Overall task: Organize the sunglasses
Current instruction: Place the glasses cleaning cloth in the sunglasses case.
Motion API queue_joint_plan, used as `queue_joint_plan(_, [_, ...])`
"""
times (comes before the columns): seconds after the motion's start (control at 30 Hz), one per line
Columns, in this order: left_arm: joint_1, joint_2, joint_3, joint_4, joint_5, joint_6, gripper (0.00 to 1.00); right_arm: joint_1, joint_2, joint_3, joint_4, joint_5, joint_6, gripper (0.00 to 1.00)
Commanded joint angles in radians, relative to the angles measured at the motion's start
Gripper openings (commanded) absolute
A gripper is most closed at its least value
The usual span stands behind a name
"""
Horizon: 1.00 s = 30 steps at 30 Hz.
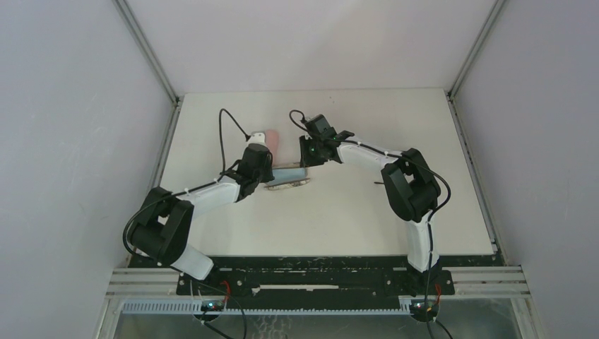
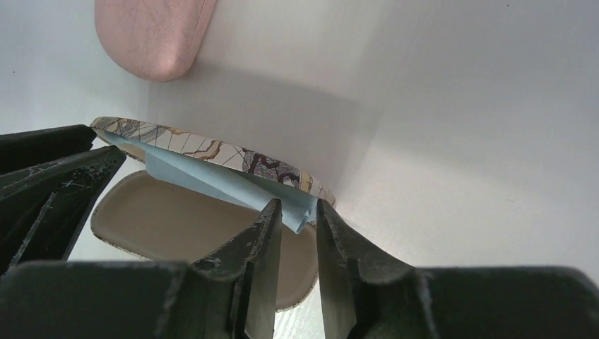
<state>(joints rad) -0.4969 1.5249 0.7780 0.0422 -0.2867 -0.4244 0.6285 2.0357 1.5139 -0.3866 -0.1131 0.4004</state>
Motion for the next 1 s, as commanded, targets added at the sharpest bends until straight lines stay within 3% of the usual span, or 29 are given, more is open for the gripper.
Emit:
queue_joint_plan(0.0, [0.006, -0.025, 0.016, 0.009, -0.04, 0.022, 0.35, -0.004, -0.072, 0.024, 0.011, 0.026, -0.029, 0.25])
queue_joint_plan(0.23, [0.006, -0.077, -0.004, 0.014, -0.02, 0.025, 0.4, 0.0, -0.129, -0.003, 0.042, 0.047, -0.062, 0.28])
queue_joint_plan(0.67, [0.006, -0.224, -0.066, 0.002, 0.051, -0.013, 0.43, -0.001, -0.014, 0.121, 0.019, 0.057, -0.113, 0.3])
queue_joint_plan(0.97, [0.004, -0.429, -0.282, -0.034, 0.127, -0.126, 0.41, 0.005, 0.114, 0.272, -0.086, 0.068, -0.147, 0.3])
